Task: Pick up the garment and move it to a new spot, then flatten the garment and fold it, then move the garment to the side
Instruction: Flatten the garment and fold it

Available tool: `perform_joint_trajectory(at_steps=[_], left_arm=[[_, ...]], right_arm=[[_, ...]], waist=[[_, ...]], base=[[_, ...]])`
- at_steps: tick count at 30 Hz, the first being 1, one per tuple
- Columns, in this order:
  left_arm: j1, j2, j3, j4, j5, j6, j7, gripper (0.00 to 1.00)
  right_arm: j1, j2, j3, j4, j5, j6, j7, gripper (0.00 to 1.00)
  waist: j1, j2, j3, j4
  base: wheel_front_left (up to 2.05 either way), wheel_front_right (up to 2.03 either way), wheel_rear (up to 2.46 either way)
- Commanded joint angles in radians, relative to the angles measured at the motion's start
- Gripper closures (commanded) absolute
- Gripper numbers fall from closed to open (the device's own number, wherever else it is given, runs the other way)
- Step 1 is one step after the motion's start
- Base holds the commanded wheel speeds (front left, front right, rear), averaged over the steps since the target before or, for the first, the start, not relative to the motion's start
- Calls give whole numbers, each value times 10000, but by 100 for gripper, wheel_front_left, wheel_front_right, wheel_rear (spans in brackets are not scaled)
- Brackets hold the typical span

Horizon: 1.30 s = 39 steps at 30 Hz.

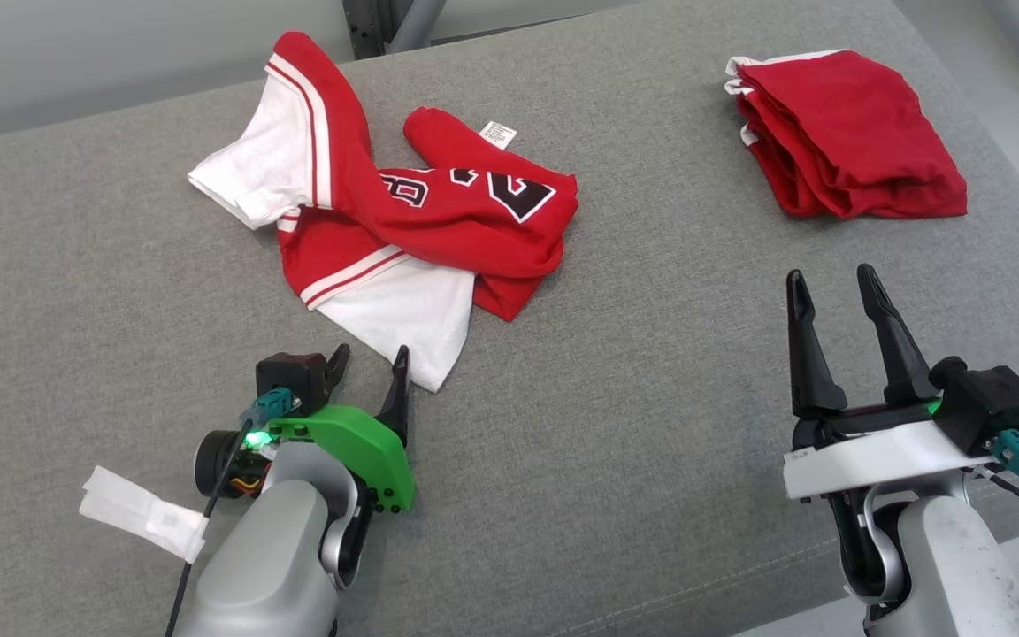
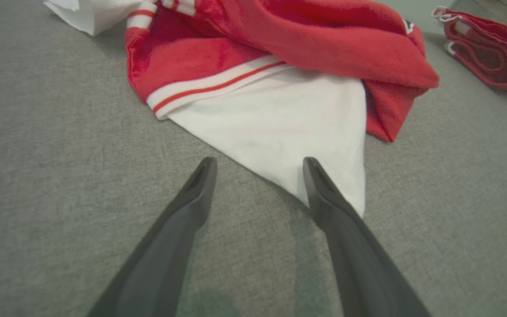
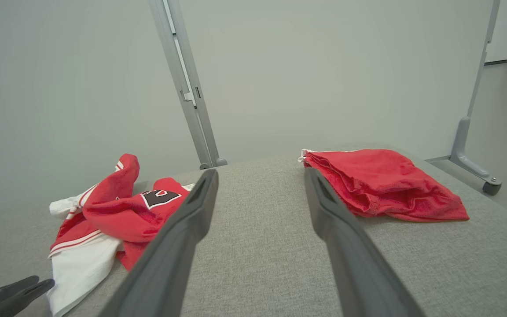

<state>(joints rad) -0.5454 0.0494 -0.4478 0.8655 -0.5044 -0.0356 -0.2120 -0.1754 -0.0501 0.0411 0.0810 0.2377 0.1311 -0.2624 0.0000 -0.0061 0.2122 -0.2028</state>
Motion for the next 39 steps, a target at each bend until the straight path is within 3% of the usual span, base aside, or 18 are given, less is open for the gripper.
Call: perform_joint_trajectory(at_steps=[1, 6, 8, 9, 11, 12, 23, 33, 39], left_arm=[[139, 31, -230, -97, -242, 105, 64, 0], [87, 33, -851, -187, -589, 340, 248, 0], [35, 33, -1042, -160, -699, 400, 327, 26], [-4, 32, -1130, -124, -731, 456, 336, 53], [-70, 32, -1267, -36, -795, 520, 285, 76], [-107, 29, -1325, -5, -780, 553, 206, 100], [-142, 247, -779, -687, -699, 812, -535, 100], [1328, 1053, 1029, -4992, 347, 1413, -533, 100], [2333, 1642, 1627, -6669, 615, 1819, -533, 100]], right_arm=[[72, -9, -12, -31, 52, -8, -30, 0], [-5, -9, 9, -74, 91, -8, -30, 0], [-25, -9, 20, -71, 124, -8, -30, 0], [-34, -9, 30, -65, 131, -8, -30, 0], [-41, -11, 22, -57, 149, -8, -30, 0], [-36, -11, 8, -60, 147, -8, -30, 0], [259, -9, -194, 63, -41, -8, -30, 0], [562, -12, -88, 225, -123, -8, -30, 0], [668, -12, -41, 286, -118, -8, -30, 0]], waist=[[0, 61, 93, -129], [0, 61, 185, -242], [0, 61, 213, -275], [0, 61, 221, -290], [0, 61, 225, -313], [0, 61, 220, -316], [0, 61, -274, 231], [0, 61, -987, 1026], [0, 61, -1173, 1169]], base=[[0, 0, 0], [0, 0, 0], [0, 0, 0], [0, 0, 0], [0, 0, 0], [0, 0, 0], [0, 0, 0], [0, 0, 0], [0, 0, 0]])
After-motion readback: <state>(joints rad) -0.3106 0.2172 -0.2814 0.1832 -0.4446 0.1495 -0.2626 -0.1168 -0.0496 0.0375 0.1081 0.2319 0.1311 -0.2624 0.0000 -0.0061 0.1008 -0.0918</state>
